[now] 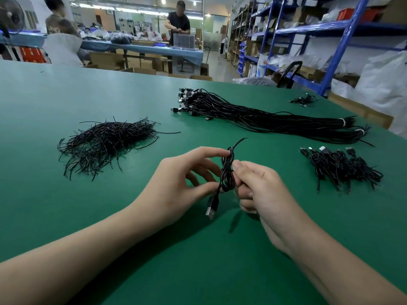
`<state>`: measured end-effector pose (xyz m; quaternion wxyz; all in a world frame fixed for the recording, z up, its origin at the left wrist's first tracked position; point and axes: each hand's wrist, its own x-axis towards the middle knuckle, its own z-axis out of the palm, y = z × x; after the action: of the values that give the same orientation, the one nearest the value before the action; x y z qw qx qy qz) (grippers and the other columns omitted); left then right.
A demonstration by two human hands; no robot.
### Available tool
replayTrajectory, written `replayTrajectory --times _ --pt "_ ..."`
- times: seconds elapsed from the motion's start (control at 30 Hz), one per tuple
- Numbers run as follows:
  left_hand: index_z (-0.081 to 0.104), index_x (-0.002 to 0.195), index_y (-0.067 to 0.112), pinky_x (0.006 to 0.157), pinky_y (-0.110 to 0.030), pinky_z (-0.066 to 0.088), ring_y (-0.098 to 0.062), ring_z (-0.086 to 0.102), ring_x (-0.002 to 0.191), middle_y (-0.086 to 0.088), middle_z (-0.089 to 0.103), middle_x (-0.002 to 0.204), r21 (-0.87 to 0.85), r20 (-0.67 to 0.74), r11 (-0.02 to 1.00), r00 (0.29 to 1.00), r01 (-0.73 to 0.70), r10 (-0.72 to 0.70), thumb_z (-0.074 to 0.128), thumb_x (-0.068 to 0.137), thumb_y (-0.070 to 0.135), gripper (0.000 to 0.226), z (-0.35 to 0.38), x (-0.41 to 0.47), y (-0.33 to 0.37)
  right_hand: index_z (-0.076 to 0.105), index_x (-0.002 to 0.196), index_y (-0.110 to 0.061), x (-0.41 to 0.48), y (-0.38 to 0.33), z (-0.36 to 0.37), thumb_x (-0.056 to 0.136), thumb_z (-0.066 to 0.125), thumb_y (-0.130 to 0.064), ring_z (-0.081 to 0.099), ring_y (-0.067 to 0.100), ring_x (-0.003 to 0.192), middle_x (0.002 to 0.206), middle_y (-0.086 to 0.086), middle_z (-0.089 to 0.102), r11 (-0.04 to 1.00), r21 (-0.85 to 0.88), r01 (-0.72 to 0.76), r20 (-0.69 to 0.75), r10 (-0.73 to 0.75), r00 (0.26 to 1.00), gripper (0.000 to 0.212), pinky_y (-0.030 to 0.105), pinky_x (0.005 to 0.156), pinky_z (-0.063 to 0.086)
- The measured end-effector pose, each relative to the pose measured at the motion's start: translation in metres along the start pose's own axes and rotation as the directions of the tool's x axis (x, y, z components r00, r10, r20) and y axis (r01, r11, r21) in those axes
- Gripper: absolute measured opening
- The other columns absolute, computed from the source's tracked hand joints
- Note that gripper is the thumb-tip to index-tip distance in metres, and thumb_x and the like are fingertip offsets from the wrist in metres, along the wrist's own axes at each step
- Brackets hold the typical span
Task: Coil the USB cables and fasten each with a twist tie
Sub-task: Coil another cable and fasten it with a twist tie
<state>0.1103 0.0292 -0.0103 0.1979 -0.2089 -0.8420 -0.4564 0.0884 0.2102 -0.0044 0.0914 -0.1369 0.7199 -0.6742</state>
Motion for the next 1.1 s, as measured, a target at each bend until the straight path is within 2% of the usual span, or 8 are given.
replayTrajectory --times 0.1,0.23,0.37,0.5,0.67,0.83,1.0,1.1 --pt "0.073 0.114 0.028 0.068 -0.023 0.053 -0.006 0.069 0.083 0.015 0.072 0.088 0.183 -0.077 0.976 0.988 -0.115 0.131 0.083 0.081 0.012 0.038 0.000 0.001 0.004 0.049 0.075 -0.005 -0.001 0.000 0.003 0.106 0.045 -0.030 0.016 0.007 0.046 0.057 -0.006 0.024 1.000 0.018 -0.006 0.077 0.004 0.997 0.040 0.018 0.042 0.016" --pt "0.078 0.101 0.024 0.065 -0.019 0.052 0.002 0.065 0.070 0.013 0.072 0.079 0.171 -0.134 0.983 0.987 -0.066 0.089 0.081 0.081 0.004 0.029 -0.002 0.002 0.003 0.059 0.097 0.007 -0.001 0.001 0.006 0.106 0.045 -0.036 0.028 0.003 0.048 0.053 -0.015 0.031 0.963 -0.207 0.173 0.012 -0.175 0.985 0.045 0.019 0.049 0.026" --pt "0.080 0.089 0.020 0.063 -0.014 0.045 -0.004 0.063 0.072 0.010 0.071 0.078 0.144 -0.119 0.987 0.988 -0.075 0.093 0.082 0.083 0.017 0.008 -0.001 0.003 0.000 0.054 0.076 -0.004 -0.005 -0.002 0.006 0.104 0.047 -0.037 0.031 0.007 0.056 0.057 -0.002 0.033 0.836 -0.430 0.342 0.018 -0.370 0.929 0.043 0.033 0.053 0.024" --pt "0.077 0.083 0.026 0.070 -0.041 0.051 -0.007 0.064 0.080 0.009 0.070 0.085 -0.105 -0.039 0.986 0.990 0.130 -0.135 0.072 0.091 0.034 0.012 0.001 0.003 0.002 0.044 0.068 -0.013 -0.008 -0.004 0.005 0.106 0.047 -0.030 0.029 0.013 0.053 0.057 0.005 0.038 0.737 -0.504 0.450 0.011 -0.515 0.857 0.042 0.031 0.050 0.024" --pt "0.066 0.081 0.008 0.065 -0.027 0.047 -0.014 0.058 0.073 -0.007 0.065 0.075 -0.349 0.138 0.904 0.968 0.246 -0.210 0.057 0.095 0.041 0.038 0.001 0.004 0.011 0.055 0.074 -0.007 -0.007 -0.003 -0.002 0.106 0.043 -0.036 0.044 0.022 0.053 0.059 0.001 0.056 0.619 -0.586 0.523 0.075 -0.602 0.795 0.044 0.042 0.053 0.039" --pt "0.066 0.080 0.008 0.071 -0.037 0.042 -0.018 0.057 0.064 -0.010 0.059 0.073 -0.526 0.358 0.712 0.880 0.465 -0.310 0.059 0.092 0.044 0.039 -0.003 0.003 0.013 0.051 0.073 -0.010 -0.006 -0.005 -0.003 0.104 0.046 -0.037 0.036 0.020 0.052 0.055 -0.004 0.036 0.466 -0.695 0.547 0.130 -0.667 0.734 0.042 0.040 0.049 0.036" --pt "0.058 0.108 0.013 0.063 -0.025 0.050 -0.019 0.071 0.070 -0.005 0.073 0.082 -0.507 0.091 0.801 0.944 0.318 -0.317 0.068 0.093 0.025 0.021 0.002 0.002 0.006 0.039 0.068 -0.011 0.000 0.000 -0.003 0.106 0.048 -0.031 0.030 0.009 0.055 0.057 -0.003 0.032 0.799 -0.462 0.384 -0.045 -0.454 0.890 0.044 0.031 0.054 0.027" --pt "0.059 0.117 0.026 0.070 -0.025 0.052 -0.016 0.068 0.086 0.006 0.067 0.099 -0.008 -0.070 0.999 0.997 0.037 -0.037 0.081 0.084 0.015 0.041 0.003 0.000 0.000 0.040 0.065 -0.016 0.004 0.002 -0.003 0.106 0.048 -0.027 0.024 0.010 0.054 0.056 -0.007 0.029 0.951 -0.230 0.207 -0.103 -0.235 0.966 0.043 0.029 0.054 0.021"
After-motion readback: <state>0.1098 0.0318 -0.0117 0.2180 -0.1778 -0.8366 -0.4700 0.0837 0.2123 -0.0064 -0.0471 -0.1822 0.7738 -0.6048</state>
